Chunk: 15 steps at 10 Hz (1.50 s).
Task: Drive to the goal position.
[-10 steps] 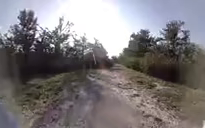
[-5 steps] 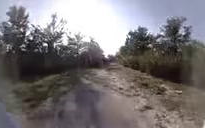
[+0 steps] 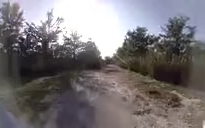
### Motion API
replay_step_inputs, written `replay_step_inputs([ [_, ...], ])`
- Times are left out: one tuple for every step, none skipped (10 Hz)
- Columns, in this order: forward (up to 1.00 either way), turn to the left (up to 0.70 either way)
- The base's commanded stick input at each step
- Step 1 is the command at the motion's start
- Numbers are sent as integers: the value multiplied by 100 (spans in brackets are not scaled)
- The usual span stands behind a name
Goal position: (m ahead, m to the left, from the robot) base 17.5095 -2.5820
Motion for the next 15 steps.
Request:
replay_step_inputs([
  [100,0],
  [100,0],
  [100,0],
  [100,0],
  [100,0],
  [100,0],
  [100,0],
  [100,0],
  [100,0],
  [100,0],
  [100,0],
  [100,0],
  [100,17],
  [100,12],
  [100,0],
])
